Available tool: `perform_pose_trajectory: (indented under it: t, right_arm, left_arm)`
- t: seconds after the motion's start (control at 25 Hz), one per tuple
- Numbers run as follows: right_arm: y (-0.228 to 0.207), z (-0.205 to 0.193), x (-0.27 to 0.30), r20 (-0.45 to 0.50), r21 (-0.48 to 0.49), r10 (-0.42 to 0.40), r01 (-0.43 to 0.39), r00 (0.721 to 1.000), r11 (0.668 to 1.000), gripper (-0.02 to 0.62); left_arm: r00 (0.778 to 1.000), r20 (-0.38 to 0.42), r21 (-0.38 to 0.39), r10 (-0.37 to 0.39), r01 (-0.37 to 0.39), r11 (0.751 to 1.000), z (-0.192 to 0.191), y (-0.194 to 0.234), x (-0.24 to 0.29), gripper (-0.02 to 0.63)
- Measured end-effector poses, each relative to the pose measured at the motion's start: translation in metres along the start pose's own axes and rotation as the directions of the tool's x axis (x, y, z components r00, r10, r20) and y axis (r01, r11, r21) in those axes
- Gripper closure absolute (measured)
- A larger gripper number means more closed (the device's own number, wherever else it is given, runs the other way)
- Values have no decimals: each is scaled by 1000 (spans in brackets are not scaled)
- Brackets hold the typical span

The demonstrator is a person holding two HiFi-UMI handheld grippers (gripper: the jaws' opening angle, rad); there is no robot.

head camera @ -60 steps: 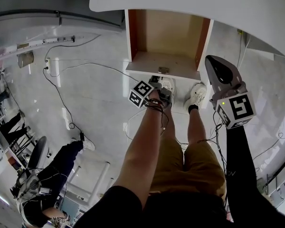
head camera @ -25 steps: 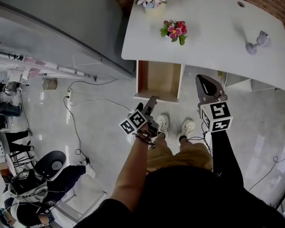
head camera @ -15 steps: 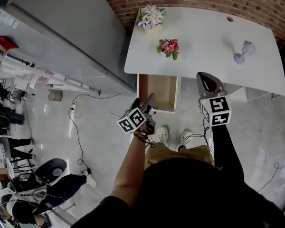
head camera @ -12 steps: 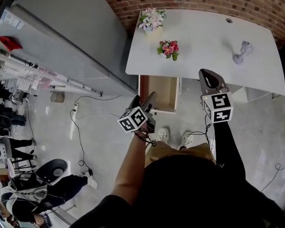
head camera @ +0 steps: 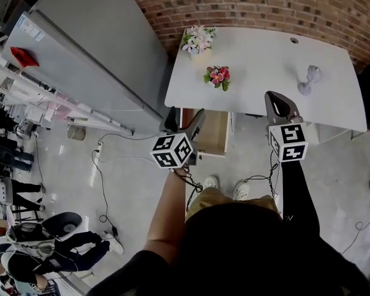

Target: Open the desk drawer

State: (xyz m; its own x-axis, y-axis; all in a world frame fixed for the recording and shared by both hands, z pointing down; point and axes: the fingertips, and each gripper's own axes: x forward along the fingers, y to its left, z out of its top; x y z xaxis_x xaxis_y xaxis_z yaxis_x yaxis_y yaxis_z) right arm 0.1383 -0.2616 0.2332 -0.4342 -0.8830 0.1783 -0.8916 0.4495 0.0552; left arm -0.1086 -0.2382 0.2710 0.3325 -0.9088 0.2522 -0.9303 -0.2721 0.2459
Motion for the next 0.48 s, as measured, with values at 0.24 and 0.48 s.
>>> perform_pose_trajectory:
  t: [0.24,0.48]
  right_arm:
    - [-13,13,-4,17,-15,-16,16,1000,1000,595]
    - [-18,31,-3,54,-27,-11,12,998,1000,595]
  left_arm:
    - [999,33,178,-29,22,984,38,-33,8,161]
    - [996,74,294,-42,18,956,71,-51,10,161]
